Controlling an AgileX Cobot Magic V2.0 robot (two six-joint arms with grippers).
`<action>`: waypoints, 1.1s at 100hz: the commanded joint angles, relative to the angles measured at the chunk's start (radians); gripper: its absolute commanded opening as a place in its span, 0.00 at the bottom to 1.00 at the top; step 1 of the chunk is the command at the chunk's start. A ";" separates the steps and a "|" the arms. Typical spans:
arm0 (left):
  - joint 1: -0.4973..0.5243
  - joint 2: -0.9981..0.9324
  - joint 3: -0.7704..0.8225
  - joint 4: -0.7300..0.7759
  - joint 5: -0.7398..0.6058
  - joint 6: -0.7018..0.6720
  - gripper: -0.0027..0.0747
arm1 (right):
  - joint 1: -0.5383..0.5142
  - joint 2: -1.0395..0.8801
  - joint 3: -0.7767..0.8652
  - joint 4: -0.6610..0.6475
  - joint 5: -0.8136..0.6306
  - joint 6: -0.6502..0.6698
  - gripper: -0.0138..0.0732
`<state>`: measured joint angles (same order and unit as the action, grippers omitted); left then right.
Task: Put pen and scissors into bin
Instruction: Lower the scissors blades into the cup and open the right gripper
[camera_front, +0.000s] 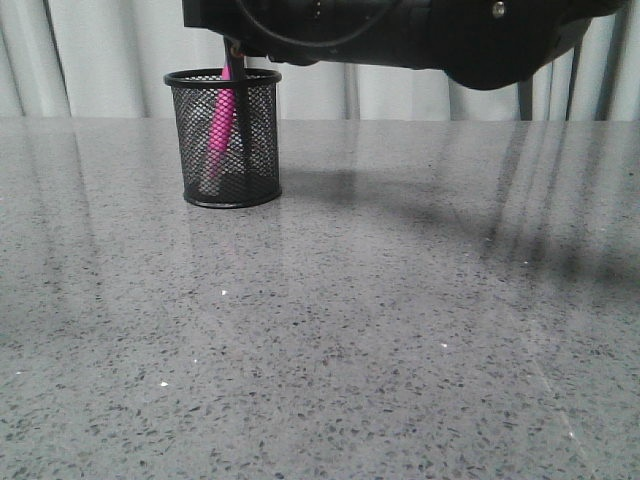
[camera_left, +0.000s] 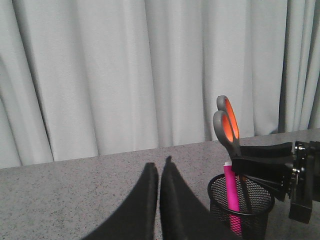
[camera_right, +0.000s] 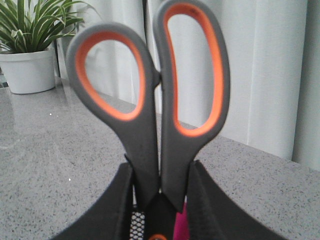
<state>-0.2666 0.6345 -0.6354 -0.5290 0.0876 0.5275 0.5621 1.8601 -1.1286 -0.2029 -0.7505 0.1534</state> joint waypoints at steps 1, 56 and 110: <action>0.002 -0.002 -0.028 -0.013 -0.075 -0.006 0.01 | 0.000 -0.049 -0.033 -0.006 -0.076 0.000 0.07; 0.002 -0.002 -0.028 -0.013 -0.075 -0.006 0.01 | 0.000 -0.042 -0.033 -0.048 -0.001 0.000 0.07; 0.002 -0.002 -0.028 -0.013 -0.075 -0.006 0.01 | 0.000 -0.025 -0.033 -0.048 0.015 0.000 0.07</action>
<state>-0.2666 0.6345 -0.6354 -0.5290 0.0876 0.5275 0.5621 1.8772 -1.1347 -0.2486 -0.6781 0.1540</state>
